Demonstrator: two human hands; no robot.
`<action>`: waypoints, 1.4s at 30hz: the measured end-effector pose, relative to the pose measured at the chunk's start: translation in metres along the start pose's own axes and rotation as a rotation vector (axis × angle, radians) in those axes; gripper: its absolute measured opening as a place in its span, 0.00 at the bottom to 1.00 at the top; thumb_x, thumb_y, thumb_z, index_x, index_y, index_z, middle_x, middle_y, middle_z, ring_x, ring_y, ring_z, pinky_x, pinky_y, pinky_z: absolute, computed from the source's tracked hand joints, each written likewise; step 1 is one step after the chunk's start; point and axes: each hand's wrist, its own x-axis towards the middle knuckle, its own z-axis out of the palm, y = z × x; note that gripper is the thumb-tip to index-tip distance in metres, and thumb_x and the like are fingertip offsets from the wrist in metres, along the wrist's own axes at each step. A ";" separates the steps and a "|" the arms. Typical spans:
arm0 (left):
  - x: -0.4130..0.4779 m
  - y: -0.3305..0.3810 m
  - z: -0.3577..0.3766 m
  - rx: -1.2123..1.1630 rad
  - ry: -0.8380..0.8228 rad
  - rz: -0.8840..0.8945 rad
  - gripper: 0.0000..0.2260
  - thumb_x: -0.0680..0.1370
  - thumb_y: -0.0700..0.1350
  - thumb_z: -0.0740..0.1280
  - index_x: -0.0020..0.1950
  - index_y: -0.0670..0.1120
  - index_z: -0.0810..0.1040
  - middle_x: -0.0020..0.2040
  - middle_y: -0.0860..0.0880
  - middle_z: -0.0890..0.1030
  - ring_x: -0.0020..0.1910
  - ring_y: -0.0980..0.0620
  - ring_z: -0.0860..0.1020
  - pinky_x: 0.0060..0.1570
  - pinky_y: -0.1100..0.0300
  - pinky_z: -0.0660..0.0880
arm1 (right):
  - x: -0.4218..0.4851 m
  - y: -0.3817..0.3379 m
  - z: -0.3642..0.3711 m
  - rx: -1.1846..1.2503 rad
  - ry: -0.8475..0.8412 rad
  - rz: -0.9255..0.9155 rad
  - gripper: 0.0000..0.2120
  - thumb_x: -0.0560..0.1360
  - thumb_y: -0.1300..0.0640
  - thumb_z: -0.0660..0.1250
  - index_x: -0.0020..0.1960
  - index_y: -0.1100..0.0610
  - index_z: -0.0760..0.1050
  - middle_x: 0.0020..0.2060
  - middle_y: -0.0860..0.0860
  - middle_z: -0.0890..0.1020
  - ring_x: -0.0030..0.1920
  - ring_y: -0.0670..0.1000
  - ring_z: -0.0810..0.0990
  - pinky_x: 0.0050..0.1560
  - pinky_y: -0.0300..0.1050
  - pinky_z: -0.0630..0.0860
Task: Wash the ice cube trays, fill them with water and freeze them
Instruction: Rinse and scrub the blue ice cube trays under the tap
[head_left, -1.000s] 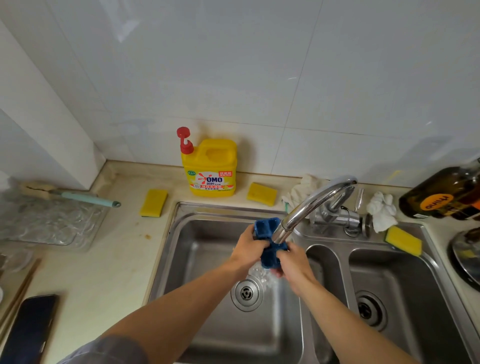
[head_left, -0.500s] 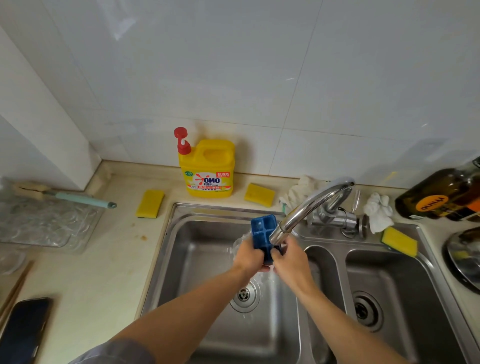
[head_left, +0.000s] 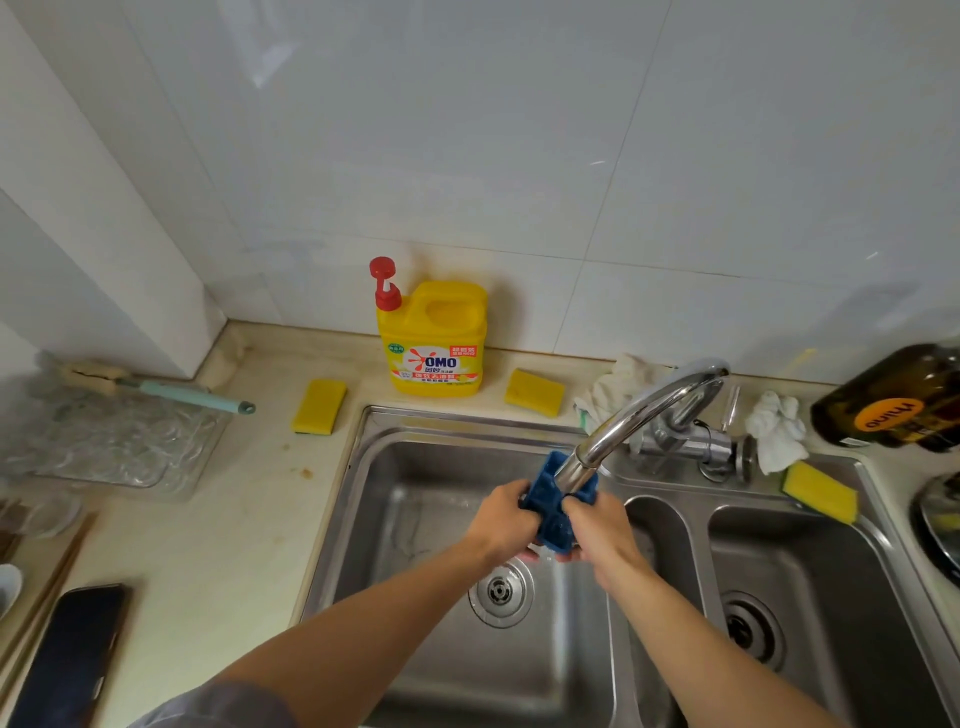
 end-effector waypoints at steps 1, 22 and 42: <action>0.000 0.000 -0.002 -0.094 -0.003 -0.026 0.16 0.76 0.31 0.59 0.60 0.44 0.76 0.53 0.42 0.83 0.48 0.44 0.85 0.43 0.50 0.84 | 0.000 0.000 0.000 -0.028 -0.002 -0.013 0.06 0.79 0.64 0.64 0.53 0.60 0.79 0.44 0.59 0.86 0.38 0.58 0.88 0.30 0.47 0.81; 0.012 0.011 -0.001 0.054 0.066 -0.037 0.10 0.76 0.36 0.59 0.51 0.38 0.80 0.47 0.40 0.84 0.45 0.44 0.81 0.52 0.48 0.79 | -0.004 -0.014 -0.013 -0.040 -0.123 -0.132 0.08 0.79 0.63 0.65 0.53 0.53 0.79 0.46 0.56 0.85 0.44 0.56 0.87 0.35 0.48 0.83; 0.011 -0.020 -0.016 -0.538 0.074 -0.168 0.13 0.84 0.52 0.61 0.61 0.45 0.77 0.45 0.44 0.85 0.35 0.50 0.82 0.36 0.56 0.80 | 0.008 -0.005 0.007 0.069 -0.078 -0.066 0.09 0.81 0.66 0.60 0.57 0.57 0.75 0.42 0.61 0.86 0.28 0.53 0.79 0.31 0.47 0.77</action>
